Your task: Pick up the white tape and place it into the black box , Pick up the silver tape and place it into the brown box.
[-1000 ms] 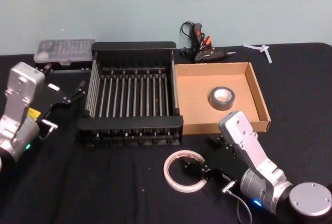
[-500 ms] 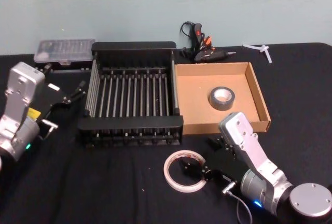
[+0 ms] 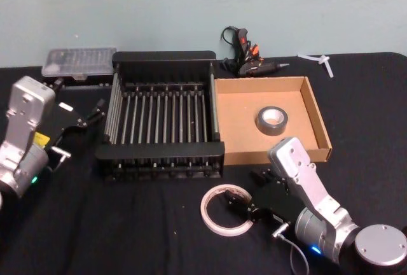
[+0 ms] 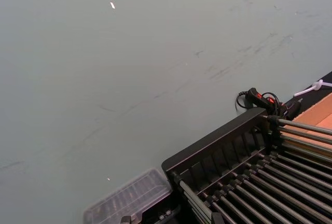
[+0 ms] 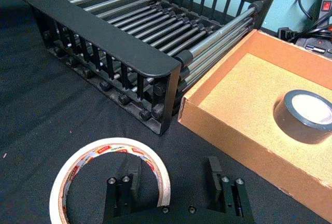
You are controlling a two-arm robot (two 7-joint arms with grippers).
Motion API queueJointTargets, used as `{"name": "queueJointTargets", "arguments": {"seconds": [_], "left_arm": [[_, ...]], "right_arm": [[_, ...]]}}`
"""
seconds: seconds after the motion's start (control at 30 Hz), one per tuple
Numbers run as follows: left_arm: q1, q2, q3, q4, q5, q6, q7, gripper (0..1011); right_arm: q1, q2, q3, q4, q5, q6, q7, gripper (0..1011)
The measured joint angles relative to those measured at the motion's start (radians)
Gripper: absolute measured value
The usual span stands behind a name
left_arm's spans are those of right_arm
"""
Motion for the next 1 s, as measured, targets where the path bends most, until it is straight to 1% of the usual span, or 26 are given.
{"name": "queueJointTargets", "arguments": {"seconds": [0.07, 0.13, 0.23, 0.3, 0.33, 0.43, 0.47, 0.5, 0.57, 0.6, 0.67, 0.73, 0.77, 0.9, 1.0], "left_arm": [[0.000, 0.000, 0.000, 0.000, 0.000, 0.000, 0.000, 1001], [0.000, 0.000, 0.000, 0.000, 0.000, 0.000, 0.000, 1001], [0.000, 0.000, 0.000, 0.000, 0.000, 0.000, 0.000, 1001], [0.000, 0.000, 0.000, 0.000, 0.000, 0.000, 0.000, 1001], [0.000, 0.000, 0.000, 0.000, 0.000, 0.000, 0.000, 1001], [0.000, 0.000, 0.000, 0.000, 0.000, 0.000, 0.000, 1001], [0.000, 0.000, 0.000, 0.000, 0.000, 0.000, 0.000, 1001], [0.000, 0.000, 0.000, 0.000, 0.000, 0.000, 0.000, 1001], [0.000, 0.000, 0.000, 0.000, 0.000, 0.000, 0.000, 1001], [0.000, 0.000, 0.000, 0.000, 0.000, 0.000, 0.000, 1001], [0.000, 0.000, 0.000, 0.000, 0.000, 0.000, 0.000, 1001], [0.000, 0.000, 0.000, 0.000, 0.000, 0.000, 0.000, 1001], [0.000, 0.000, 0.000, 0.000, 0.000, 0.000, 0.000, 1001], [0.000, 0.000, 0.000, 0.000, 0.000, 0.000, 0.000, 1001], [0.000, 0.000, 0.000, 0.000, 0.000, 0.000, 0.000, 1001]], "right_arm": [[0.000, 0.000, 0.000, 0.000, 0.000, 0.000, 0.000, 775], [0.000, 0.000, 0.000, 0.000, 0.000, 0.000, 0.000, 718], [0.000, 0.000, 0.000, 0.000, 0.000, 0.000, 0.000, 620], [0.000, 0.000, 0.000, 0.000, 0.000, 0.000, 0.000, 537], [0.000, 0.000, 0.000, 0.000, 0.000, 0.000, 0.000, 537], [0.000, 0.000, 0.000, 0.000, 0.001, 0.000, 0.000, 413], [0.000, 0.000, 0.000, 0.000, 0.001, 0.000, 0.000, 413], [0.000, 0.000, 0.000, 0.000, 0.001, 0.000, 0.000, 358], [0.000, 0.000, 0.000, 0.000, 0.001, 0.000, 0.000, 300], [0.000, 0.000, 0.000, 0.000, 0.001, 0.000, 0.000, 251], [0.000, 0.000, 0.000, 0.000, 0.001, 0.000, 0.000, 194], [0.000, 0.000, 0.000, 0.000, 0.001, 0.000, 0.000, 160], [0.000, 0.000, 0.000, 0.000, 0.001, 0.000, 0.000, 119], [0.000, 0.000, 0.000, 0.000, 0.001, 0.000, 0.000, 92], [0.000, 0.000, 0.000, 0.000, 0.001, 0.000, 0.000, 90]]}}
